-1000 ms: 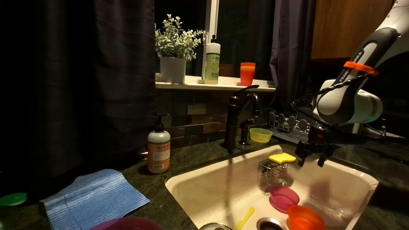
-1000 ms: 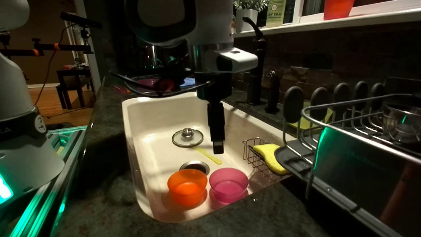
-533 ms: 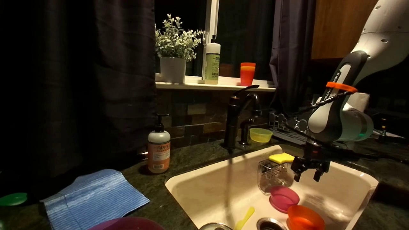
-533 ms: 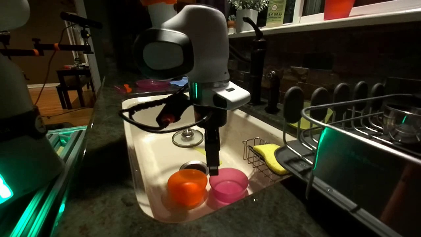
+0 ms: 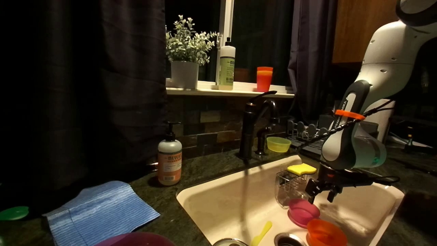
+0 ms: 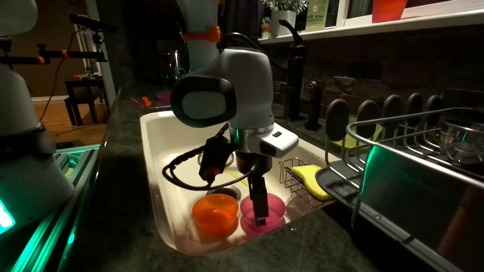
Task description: Put the bowl in the dish tray
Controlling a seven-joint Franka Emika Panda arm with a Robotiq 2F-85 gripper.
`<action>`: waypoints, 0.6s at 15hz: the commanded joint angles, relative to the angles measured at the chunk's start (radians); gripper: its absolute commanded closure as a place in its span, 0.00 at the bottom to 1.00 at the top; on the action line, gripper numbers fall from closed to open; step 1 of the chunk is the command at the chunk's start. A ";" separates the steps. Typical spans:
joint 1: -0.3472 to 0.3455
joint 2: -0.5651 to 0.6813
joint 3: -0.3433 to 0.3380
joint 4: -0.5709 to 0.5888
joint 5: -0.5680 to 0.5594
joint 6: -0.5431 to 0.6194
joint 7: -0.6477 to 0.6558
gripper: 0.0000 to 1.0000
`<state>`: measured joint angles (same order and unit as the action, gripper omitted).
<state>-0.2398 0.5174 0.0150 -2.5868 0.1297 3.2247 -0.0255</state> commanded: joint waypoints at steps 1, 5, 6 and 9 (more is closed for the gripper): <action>-0.017 0.102 -0.006 0.075 -0.045 0.045 0.005 0.00; -0.061 0.152 0.029 0.129 -0.068 0.047 0.007 0.00; -0.069 0.161 0.037 0.139 -0.072 0.047 0.007 0.00; -0.092 0.181 0.065 0.163 -0.080 0.043 0.006 0.34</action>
<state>-0.2949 0.6584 0.0454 -2.4522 0.0732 3.2435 -0.0255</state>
